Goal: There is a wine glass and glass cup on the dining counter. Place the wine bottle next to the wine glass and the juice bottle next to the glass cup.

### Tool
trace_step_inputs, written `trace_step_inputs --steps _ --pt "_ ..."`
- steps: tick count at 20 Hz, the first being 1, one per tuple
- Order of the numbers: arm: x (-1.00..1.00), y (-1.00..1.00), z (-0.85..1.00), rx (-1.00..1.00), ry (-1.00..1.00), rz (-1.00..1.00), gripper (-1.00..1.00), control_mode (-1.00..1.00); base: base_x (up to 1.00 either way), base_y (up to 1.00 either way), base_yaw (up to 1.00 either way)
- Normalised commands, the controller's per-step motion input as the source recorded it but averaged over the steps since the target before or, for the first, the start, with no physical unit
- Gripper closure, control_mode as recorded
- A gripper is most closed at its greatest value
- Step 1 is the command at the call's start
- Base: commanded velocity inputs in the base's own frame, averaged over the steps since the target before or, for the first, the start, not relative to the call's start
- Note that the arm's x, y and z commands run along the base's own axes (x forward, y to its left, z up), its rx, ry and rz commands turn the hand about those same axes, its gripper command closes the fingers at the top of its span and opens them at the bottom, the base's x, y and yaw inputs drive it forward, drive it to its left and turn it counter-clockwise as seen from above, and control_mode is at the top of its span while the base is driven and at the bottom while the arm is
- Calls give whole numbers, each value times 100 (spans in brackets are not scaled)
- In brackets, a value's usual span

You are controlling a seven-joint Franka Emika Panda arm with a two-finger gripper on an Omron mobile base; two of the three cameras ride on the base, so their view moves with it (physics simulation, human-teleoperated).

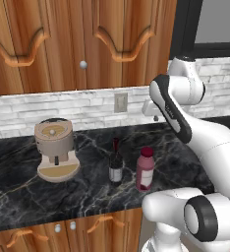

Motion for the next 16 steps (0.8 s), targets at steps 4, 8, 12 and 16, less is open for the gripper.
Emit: trace_step_inputs --steps 4,8,12,16 --pt "-3 0 0 0 0 0 -100 -100 0 0 0" --pt "-17 4 0 0 -4 0 -100 -100 0 0 0" --pt "-14 16 0 0 -1 0 -100 -100 0 0 0" --pt "-5 19 -3 0 0 0 -100 -100 0 0 0"
